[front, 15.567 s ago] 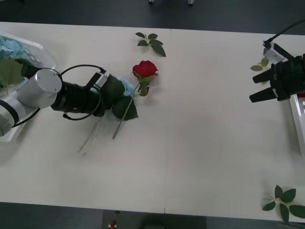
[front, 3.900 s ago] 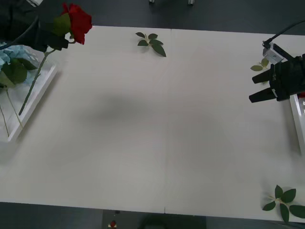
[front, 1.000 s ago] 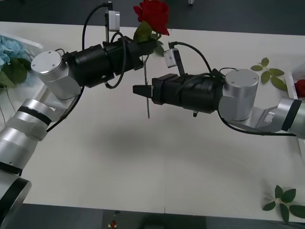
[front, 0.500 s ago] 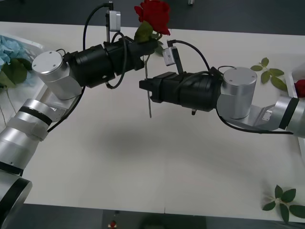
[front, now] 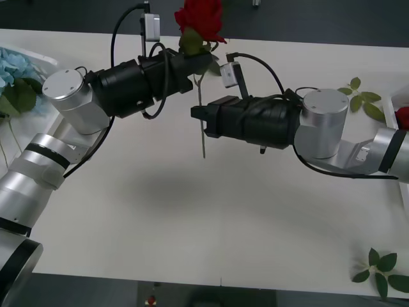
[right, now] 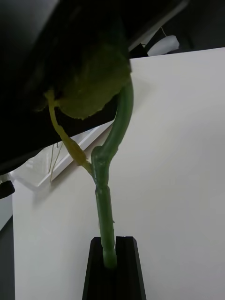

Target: Put the red flowers into the right box and the blue flowers into the left box

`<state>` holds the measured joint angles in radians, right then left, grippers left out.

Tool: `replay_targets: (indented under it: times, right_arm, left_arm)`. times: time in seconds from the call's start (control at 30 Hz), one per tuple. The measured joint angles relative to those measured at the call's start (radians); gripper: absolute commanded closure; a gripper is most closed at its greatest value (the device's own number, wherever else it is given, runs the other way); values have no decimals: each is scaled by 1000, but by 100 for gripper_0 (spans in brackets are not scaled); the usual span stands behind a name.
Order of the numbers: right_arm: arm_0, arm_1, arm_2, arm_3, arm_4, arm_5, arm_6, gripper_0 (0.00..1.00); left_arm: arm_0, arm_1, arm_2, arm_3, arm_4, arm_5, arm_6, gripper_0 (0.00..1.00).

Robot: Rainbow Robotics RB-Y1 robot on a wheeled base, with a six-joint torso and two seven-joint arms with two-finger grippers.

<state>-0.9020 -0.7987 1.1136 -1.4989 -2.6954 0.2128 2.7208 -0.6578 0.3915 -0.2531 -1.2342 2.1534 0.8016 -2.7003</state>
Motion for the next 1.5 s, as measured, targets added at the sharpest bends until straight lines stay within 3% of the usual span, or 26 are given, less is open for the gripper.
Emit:
replay_targets:
  times: [0.4,0.6,0.97,1.17,1.33,1.5]
  right_arm:
    - [0,-137,0,-108,0,2,0,100]
    - [0,-294,0,-223,0,17,0,100]
    - [0,-667,-51,-223,0,389,0,100]
    - [0,-780,-76,29,0,672,-4,100]
    - [-21,-759,-84,462,29,952,-40,100]
    - [-145,-660,-84,952,255,1202,-42,100]
  left_arm:
    - [0,0,0,0,18,0,0,0]
    - [0,0,0,0,19,0,0,0]
    - [0,53,14,-1,19,43,0,0]
    - [4,177,81,-2,19,73,0,0]
    - [9,278,86,-4,4,73,0,0]
    - [9,372,86,-4,-108,73,0,0]
